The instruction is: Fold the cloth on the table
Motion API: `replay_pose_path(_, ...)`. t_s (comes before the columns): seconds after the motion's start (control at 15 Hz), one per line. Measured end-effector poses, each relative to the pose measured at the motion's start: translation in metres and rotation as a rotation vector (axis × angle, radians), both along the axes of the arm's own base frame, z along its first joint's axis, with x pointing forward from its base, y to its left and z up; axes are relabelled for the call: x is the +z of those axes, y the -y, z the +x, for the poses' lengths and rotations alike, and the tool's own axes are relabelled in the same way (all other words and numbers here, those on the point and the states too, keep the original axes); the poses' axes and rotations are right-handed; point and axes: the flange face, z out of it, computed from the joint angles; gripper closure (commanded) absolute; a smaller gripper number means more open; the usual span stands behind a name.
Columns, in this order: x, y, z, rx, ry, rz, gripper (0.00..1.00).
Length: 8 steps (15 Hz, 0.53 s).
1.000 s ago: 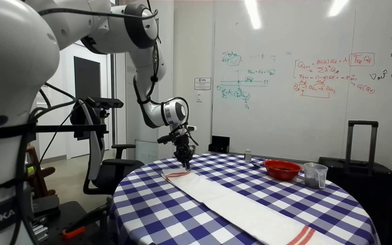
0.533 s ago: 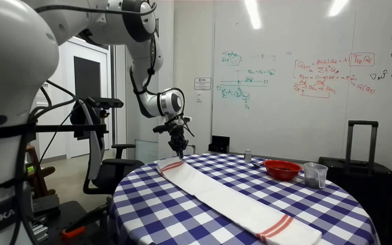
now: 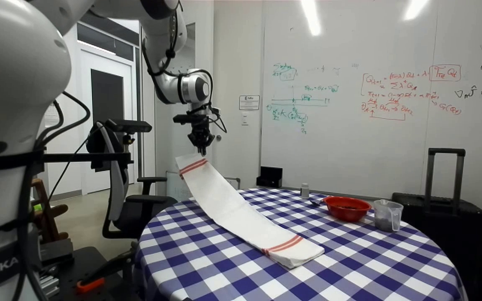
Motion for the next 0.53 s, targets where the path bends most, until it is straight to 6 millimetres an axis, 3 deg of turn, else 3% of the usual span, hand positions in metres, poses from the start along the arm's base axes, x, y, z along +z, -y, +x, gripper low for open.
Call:
replay_pose_path(0.2,0.050,0.000,-0.006,0.072,0.025,0.011,0.96)
replay_pose_path(0.53,0.108,0.044,0.000,0.174,0.045,-0.049,0.96)
